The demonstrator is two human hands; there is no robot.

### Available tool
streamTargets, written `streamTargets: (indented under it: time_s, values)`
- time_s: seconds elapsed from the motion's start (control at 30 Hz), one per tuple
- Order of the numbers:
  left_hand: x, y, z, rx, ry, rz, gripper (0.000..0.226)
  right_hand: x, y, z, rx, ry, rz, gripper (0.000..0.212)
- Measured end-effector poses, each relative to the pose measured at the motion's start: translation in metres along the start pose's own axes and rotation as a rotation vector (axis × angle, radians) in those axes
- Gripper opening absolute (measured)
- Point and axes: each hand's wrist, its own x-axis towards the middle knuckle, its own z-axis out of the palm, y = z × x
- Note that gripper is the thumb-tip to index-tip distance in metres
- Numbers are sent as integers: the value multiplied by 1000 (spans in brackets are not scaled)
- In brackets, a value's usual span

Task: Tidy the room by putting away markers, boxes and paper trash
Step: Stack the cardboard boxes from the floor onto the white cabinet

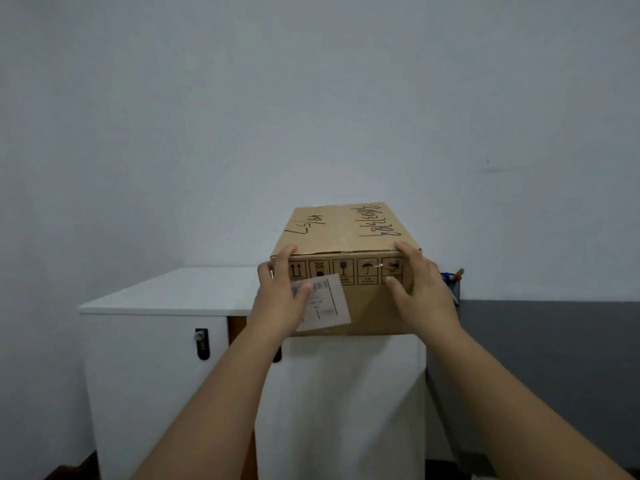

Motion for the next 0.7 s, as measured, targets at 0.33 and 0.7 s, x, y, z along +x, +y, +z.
streamTargets:
  time_s: [0.33, 0.7]
  values:
    - [94, 23, 27, 681, -1, 35, 68, 98, 33, 6, -145, -194, 153, 54]
    - [144, 2, 79, 805, 45, 145, 60, 144, 76, 38, -79, -156, 180, 56]
